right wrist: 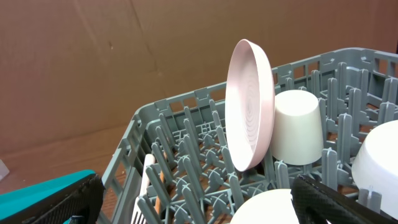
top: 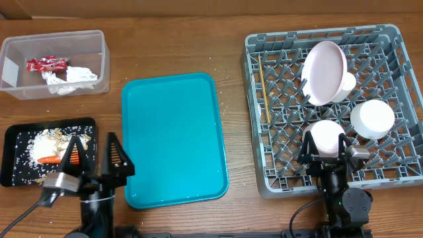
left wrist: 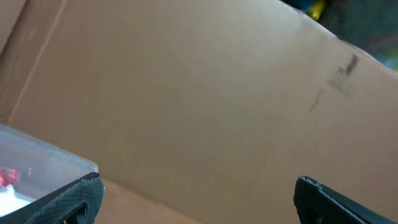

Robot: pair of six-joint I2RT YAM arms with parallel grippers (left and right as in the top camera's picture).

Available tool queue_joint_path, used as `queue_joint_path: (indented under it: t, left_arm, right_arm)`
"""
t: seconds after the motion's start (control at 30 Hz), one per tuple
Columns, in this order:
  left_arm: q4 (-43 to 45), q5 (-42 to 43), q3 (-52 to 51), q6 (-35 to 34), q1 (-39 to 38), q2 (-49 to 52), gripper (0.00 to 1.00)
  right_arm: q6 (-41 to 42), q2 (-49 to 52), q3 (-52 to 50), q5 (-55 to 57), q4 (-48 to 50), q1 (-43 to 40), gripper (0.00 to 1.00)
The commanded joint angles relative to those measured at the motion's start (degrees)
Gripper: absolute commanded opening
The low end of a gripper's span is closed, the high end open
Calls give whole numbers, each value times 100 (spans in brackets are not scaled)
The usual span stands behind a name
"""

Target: Sort waste into correct bins and load items into the dishwasher rack

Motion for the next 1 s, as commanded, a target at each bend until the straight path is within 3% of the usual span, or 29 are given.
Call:
queue_joint_path:
  t: [0.0, 0.3, 0.5, 0.8, 0.97]
  left_arm:
    - [378, 363, -407, 1193, -46, -70, 100]
    - [1773, 94, -1884, 1318, -48, -72, 100]
    - [1617, -452, -1862, 1749, -74, -72, 100]
    - [533, 275, -1862, 3191, -74, -72, 100]
    - [-238, 199, -1862, 3322, -70, -72, 99]
  right_arm:
    - [-42, -68, -61, -28, 42, 26, 100]
    - [-39, -68, -61, -28, 42, 26, 100]
    - [-42, -68, -61, -28, 42, 26, 100]
    - [-42, -68, -61, -28, 42, 26, 100]
    - [-42, -68, -61, -28, 42, 26, 100]
